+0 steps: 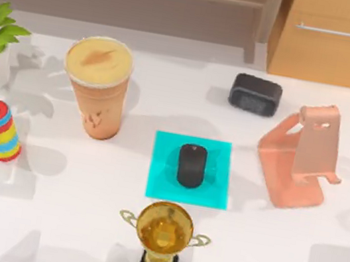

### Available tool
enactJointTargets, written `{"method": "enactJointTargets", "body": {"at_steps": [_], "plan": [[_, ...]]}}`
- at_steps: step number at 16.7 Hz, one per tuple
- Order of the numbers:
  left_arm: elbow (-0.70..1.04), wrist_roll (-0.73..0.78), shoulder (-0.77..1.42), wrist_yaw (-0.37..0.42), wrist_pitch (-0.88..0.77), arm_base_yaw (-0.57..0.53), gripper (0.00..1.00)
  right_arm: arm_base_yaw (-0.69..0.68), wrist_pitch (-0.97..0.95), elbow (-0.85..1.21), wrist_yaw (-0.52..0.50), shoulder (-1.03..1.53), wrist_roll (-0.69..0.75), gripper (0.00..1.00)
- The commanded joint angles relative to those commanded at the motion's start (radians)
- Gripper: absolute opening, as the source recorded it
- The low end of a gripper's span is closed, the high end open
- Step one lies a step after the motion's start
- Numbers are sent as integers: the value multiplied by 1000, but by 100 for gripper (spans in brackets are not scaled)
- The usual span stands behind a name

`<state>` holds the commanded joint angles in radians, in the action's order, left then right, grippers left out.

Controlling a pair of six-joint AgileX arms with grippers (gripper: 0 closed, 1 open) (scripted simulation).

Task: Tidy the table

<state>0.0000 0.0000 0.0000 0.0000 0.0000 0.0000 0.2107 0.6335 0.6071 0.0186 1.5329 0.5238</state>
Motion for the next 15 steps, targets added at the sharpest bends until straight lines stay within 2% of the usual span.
{"method": "enactJointTargets", "body": {"at_steps": [7, 15], "plan": [[0, 0, 0, 0, 0, 0, 100, 0, 0, 0, 0, 0, 0, 2], [0, 0, 0, 0, 0, 0, 100, 0, 0, 0, 0, 0, 0, 0]]}}
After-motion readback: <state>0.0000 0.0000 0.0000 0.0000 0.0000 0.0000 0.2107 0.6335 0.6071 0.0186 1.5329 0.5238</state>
